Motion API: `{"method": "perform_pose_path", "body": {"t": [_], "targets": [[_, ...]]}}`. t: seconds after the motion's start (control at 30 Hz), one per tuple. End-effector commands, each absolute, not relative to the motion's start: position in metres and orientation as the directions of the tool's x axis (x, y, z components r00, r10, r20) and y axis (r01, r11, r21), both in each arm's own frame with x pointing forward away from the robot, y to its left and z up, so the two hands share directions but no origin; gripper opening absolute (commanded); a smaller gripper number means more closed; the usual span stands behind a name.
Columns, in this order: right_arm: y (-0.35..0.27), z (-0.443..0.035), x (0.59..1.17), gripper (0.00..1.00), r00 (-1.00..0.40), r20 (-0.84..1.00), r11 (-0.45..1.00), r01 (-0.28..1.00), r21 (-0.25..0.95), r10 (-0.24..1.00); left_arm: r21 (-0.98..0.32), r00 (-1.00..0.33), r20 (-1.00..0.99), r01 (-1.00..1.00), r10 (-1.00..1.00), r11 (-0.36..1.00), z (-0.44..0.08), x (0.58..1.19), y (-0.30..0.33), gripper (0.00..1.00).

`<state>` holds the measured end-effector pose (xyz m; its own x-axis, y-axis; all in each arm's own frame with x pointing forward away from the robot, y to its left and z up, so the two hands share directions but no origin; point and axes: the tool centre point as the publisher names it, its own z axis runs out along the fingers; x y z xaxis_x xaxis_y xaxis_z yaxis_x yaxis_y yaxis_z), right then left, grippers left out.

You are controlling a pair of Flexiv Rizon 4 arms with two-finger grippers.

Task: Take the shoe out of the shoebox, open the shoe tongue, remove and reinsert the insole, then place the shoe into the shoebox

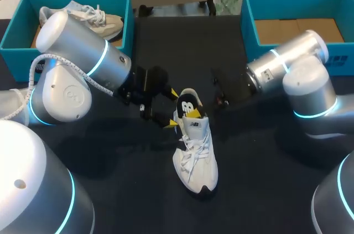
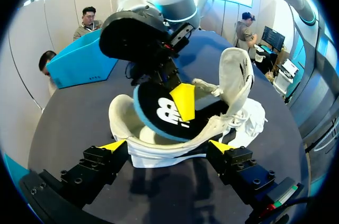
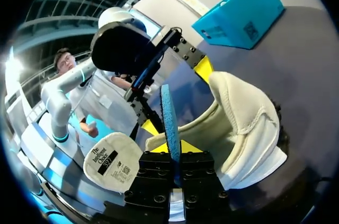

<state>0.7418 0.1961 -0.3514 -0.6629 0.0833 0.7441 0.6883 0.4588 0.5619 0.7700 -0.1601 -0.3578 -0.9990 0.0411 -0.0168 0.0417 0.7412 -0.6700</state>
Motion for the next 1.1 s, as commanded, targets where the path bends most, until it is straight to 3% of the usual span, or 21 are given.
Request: {"method": "perform_pose_path", "body": {"t": [0.03,0.13,0.2,0.47,0.73,0.8,0.87,1.1], "targets": [[0.196,-0.354,0.731,0.00,-0.659,0.745,0.449,0.698,0.558,0.098,-0.669,-0.999,-0.018,0.042,0.041,0.742,-0.358,0.769,-0.160,1.00],[0.196,-0.354,0.732,0.00,-0.662,0.742,0.440,0.700,0.562,0.106,-0.669,-0.999,-0.018,0.042,0.041,0.742,-0.358,0.769,-0.160,1.00],[0.196,-0.351,0.736,0.11,-0.671,0.733,0.440,0.694,0.571,0.108,-0.669,-0.999,-0.018,0.042,0.041,0.742,-0.358,0.769,-0.160,1.00],[0.198,-0.334,0.753,0.28,-0.718,0.687,0.463,0.649,0.603,0.111,-0.669,-0.999,-0.018,0.042,0.041,0.742,-0.358,0.769,-0.160,1.00],[0.203,-0.336,0.769,0.26,-0.734,0.673,0.476,0.625,0.619,0.090,-0.669,-0.999,-0.018,0.042,0.041,0.742,-0.358,0.769,-0.160,1.00],[0.203,-0.339,0.772,0.20,-0.733,0.675,0.479,0.624,0.617,0.085,-0.669,-0.999,-0.018,0.042,0.041,0.742,-0.358,0.769,-0.160,1.00],[0.203,-0.343,0.773,0.00,-0.716,0.692,0.486,0.640,0.595,0.096,-0.669,-0.999,-0.018,0.042,0.041,0.742,-0.358,0.769,-0.160,1.00],[0.201,-0.349,0.770,0.00,-0.665,0.736,0.501,0.684,0.531,0.128,-0.669,-0.999,-0.018,0.042,0.041,0.742,-0.358,0.769,-0.160,1.00]]}}
